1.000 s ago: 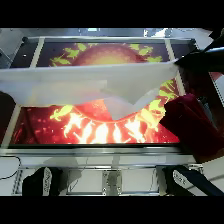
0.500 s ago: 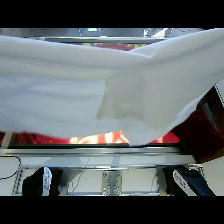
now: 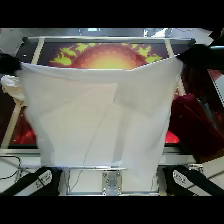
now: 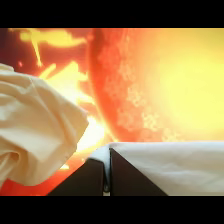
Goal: Fold the shirts.
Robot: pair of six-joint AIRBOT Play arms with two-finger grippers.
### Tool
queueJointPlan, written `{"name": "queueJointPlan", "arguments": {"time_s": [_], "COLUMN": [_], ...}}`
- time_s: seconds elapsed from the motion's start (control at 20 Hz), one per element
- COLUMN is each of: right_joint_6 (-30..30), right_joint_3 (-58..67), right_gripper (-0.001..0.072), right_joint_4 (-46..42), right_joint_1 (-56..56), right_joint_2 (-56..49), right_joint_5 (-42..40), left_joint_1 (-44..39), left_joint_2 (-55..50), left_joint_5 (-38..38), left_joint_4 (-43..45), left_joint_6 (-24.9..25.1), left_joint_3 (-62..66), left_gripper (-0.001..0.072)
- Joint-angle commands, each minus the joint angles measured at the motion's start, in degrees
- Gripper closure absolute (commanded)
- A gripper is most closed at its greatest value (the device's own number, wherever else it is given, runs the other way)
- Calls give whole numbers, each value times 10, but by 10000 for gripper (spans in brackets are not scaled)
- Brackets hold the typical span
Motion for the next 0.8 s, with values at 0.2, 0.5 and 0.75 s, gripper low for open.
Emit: {"name": "queueJointPlan", "arguments": {"time_s": [0.2, 0.5, 0.75], "right_joint_6": [-27, -27, -29], "right_joint_3": [-51, -49, 84], "right_gripper": [703, 472, 261], "right_joint_4": [57, 164, 123], "right_joint_1": [0, 12, -5], "right_joint_2": [-299, -379, -351], "right_joint_5": [-259, -435, -305], "left_joint_1": [-53, -69, -49], "left_joint_2": [-282, -307, -226], "left_joint_5": [272, 421, 385], "left_joint_4": [47, -38, -89], "left_joint_6": [-9, -9, -9], "left_joint_3": [-9, -6, 23], "left_gripper": [696, 627, 51]}}
